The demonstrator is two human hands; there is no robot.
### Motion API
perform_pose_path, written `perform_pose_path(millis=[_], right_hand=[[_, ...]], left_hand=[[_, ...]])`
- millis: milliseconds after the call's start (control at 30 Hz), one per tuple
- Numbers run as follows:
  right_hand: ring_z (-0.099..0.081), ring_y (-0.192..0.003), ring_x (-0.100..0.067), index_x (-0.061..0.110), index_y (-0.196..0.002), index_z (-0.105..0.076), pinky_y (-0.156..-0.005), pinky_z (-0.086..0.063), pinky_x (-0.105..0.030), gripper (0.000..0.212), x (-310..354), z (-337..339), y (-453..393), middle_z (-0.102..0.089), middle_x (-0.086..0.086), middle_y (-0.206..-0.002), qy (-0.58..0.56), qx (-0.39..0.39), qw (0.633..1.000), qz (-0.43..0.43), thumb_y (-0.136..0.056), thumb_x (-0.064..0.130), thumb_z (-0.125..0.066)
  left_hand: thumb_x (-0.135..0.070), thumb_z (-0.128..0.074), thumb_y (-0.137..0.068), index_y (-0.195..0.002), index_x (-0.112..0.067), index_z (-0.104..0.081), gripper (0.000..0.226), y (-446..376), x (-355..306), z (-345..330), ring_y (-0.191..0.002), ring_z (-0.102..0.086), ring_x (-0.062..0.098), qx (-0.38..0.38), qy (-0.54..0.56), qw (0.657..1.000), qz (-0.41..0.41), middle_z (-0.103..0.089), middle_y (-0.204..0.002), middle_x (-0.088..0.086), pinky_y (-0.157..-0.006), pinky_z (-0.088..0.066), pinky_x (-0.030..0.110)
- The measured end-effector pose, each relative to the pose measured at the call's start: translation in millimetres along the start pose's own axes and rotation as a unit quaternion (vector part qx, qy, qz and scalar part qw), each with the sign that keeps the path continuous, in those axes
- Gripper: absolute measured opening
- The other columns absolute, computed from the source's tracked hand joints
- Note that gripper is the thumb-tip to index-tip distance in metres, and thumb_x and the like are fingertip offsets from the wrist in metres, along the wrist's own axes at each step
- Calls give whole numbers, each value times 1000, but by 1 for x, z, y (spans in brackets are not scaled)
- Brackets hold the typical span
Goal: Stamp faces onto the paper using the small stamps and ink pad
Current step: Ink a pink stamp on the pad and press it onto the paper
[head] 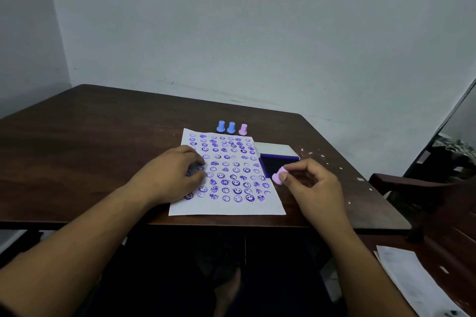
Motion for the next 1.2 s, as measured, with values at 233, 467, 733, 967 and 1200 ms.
perform_pose_path(millis=[233, 467, 733, 967, 1200], right_hand=[[-74, -100, -9, 34, -86, -78, -85, -55, -25, 16, 5, -3, 16, -80, 17, -96, 72, 43, 994, 69, -81, 24, -90], [-74, -96, -11, 29, -83, -78, -83, -54, -23, 18, 10, -5, 18, -78, 19, -93, 98, 50, 988, 109, -80, 17, -91], [-73, -95, -10, 30, -85, -76, -81, -53, -21, 19, 10, -6, 18, -77, 22, -96, 117, 47, 985, 115, -81, 17, -90], [-72, -95, -9, 27, -85, -77, -80, -53, -21, 17, 12, -7, 18, -76, 22, -98, 125, 53, 985, 107, -82, 16, -89], [-71, -97, -8, 26, -83, -76, -83, -57, -33, 14, 12, -8, 17, -77, 20, -92, 126, 79, 985, 86, -84, 17, -87]], left_hand=[[-52, -62, -91, -123, -31, -69, 39, 1, 0, 1, -112, -57, 5, -8, 0, 1000, 0, -60, -124, -16, -96, -50, 33], [-53, -62, -91, -124, -31, -68, 40, 1, -1, 1, -114, -55, 5, -3, -3, 1000, 0, -59, -126, -16, -98, -50, 33], [-52, -61, -91, -124, -30, -68, 40, 0, -1, 1, -114, -56, 6, -6, -3, 1000, -2, -59, -126, -15, -98, -49, 33], [-52, -61, -91, -124, -30, -68, 40, 0, 0, 1, -113, -57, 6, -5, -1, 1000, -4, -60, -125, -15, -98, -50, 34], [-52, -60, -90, -125, -31, -68, 41, 0, 1, 0, -115, -56, 6, -7, -7, 1000, -6, -59, -126, -16, -97, -49, 32]])
Point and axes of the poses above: each hand's wrist, its own y-axis away from the middle knuckle, its own z-axis out of the back of the hand, x = y × z, the point moved 6 cm from there along -y, towards the middle knuckle
